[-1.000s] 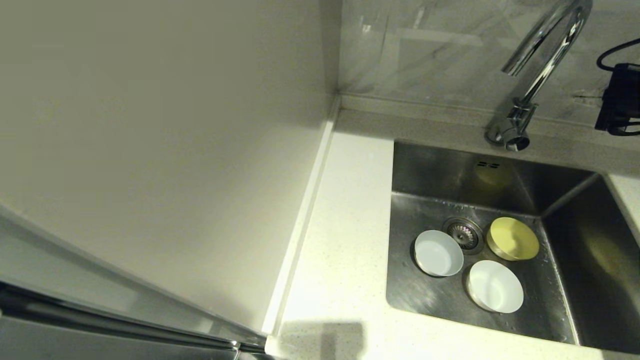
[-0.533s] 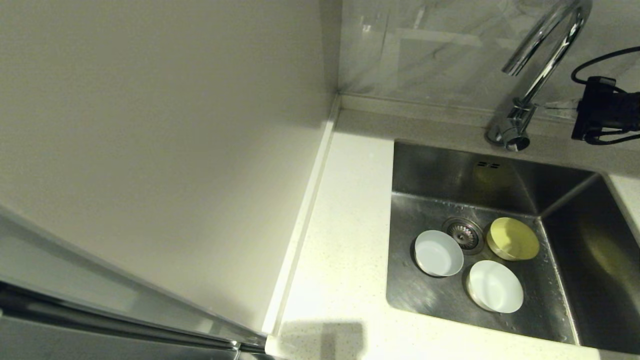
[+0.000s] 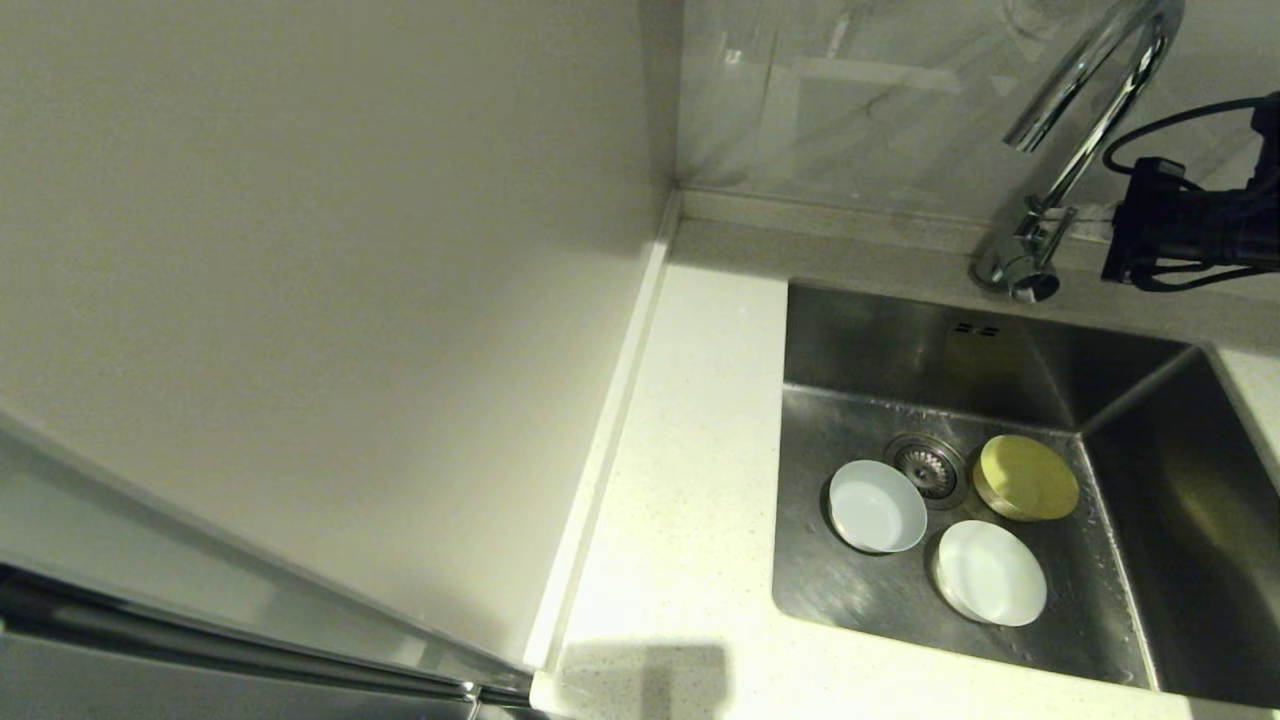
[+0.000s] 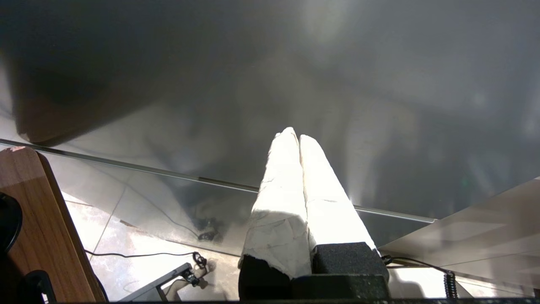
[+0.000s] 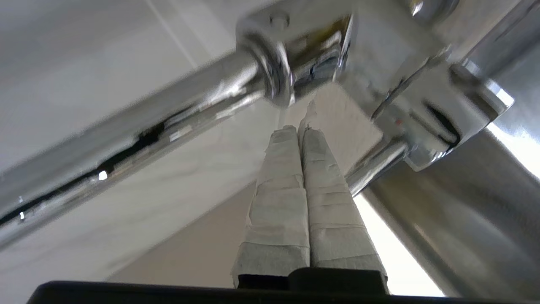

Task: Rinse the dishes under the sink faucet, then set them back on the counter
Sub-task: Turn on the faucet

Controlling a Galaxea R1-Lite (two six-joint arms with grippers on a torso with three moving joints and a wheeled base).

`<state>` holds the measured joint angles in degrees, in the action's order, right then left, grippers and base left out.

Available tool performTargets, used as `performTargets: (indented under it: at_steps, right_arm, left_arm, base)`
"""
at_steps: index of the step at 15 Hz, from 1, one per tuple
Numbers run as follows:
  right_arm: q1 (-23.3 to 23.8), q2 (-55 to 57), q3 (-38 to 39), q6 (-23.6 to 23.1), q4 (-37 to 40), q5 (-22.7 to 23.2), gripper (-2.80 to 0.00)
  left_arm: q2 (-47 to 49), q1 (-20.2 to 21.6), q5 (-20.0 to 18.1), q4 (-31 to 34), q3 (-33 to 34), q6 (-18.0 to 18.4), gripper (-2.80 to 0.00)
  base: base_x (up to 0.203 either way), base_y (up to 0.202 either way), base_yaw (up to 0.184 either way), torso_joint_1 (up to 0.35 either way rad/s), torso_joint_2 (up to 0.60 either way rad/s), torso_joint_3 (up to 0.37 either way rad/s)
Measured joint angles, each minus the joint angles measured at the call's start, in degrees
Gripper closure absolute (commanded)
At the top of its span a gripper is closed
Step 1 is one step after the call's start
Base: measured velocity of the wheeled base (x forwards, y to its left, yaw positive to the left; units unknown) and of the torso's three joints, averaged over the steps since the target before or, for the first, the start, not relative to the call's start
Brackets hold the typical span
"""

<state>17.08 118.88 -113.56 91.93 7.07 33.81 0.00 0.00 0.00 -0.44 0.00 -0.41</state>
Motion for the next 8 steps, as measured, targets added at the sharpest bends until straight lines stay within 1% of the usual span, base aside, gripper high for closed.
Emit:
performTargets:
  at_steps: [3,8]
  right_arm:
    - [0.59,-0.02,0.0,-0.08,1.31,5.07,0.0]
    - [1.19,-0.02,0.0,-0.15,2.79,7.0,0.0]
  left_arm:
    - [0.0,0.0,-0.02,0.02,0.0,-0.02,0.0]
    - [0.0,0.0,0.0,0.0,0.0,-0.02,0.0]
  base:
    - [0.0,0.0,0.0,0.0,0.0,0.0]
    - [0.0,0.0,0.0,0.0,0.0,0.0]
